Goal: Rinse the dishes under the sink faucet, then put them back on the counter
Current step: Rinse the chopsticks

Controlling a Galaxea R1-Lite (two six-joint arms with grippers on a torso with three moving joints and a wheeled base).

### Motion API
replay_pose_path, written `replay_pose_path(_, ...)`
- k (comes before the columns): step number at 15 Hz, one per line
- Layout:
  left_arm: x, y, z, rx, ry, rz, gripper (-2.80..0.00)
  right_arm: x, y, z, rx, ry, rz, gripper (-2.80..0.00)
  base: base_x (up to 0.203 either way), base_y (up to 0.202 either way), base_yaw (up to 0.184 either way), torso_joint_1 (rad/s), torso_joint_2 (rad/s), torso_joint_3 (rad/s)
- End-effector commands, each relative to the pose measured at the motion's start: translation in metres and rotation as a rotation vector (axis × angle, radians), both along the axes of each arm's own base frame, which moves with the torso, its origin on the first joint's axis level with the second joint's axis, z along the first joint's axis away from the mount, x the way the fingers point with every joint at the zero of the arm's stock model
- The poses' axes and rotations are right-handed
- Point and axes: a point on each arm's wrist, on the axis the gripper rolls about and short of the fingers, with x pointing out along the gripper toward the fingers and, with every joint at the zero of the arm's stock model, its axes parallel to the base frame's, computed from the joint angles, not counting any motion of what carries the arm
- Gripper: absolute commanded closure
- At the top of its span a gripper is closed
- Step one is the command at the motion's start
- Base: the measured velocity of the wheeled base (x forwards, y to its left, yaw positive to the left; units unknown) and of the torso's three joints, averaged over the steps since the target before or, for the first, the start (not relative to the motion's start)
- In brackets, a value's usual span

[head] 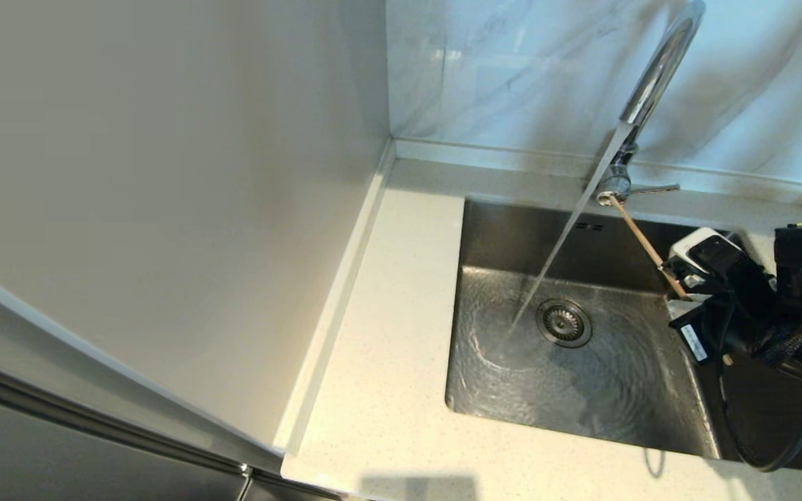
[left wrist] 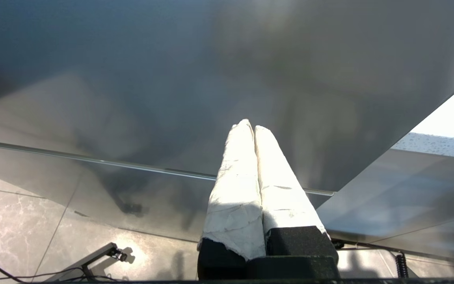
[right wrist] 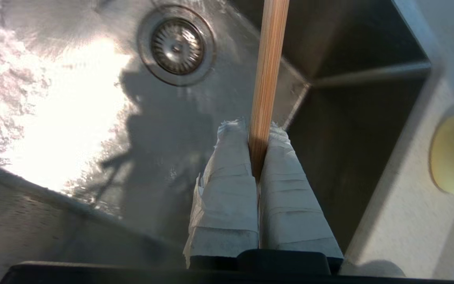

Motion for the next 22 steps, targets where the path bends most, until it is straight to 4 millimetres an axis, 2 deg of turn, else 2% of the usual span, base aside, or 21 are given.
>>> replay_pose_path(1,0.0,0.0,0.0,-0.001,0.0,0.0,0.0,0.001,0.009,-0.001,-0.005,0.004,0.031,0.0,0.0,0.0,0.0,0.0,0.0,0.0)
replay_pose_path(8,0.0,0.0,0.0,-0.001,0.0,0.0,0.0,0.006,0.025,0.001,-0.024,-0.008,0.041,0.0,0.0,0.0,0.0,0.0,0.0,0.0)
replay_pose_path(12,0.0,0.0,0.0,0.0,0.0,0.0,0.0,0.017,0.027,-0.012,-0.012,0.033,0.028,0.0,0.0,0.0,0.0,0.0,0.0,0.0)
replay_pose_path(17,0.0,0.0,0.0,-0.001,-0.001,0.0,0.0,0.029,0.03,-0.009,-0.005,0.017,0.021,0.0,0.0,0.0,0.0,0.0,0.0,0.0)
replay_pose_path(22,0.0,0.0,0.0,-0.001,0.0,0.0,0.0,0.041,0.033,-0.016,-0.011,0.034,-0.002,0.0,0.0,0.0,0.0,0.0,0.0,0.0)
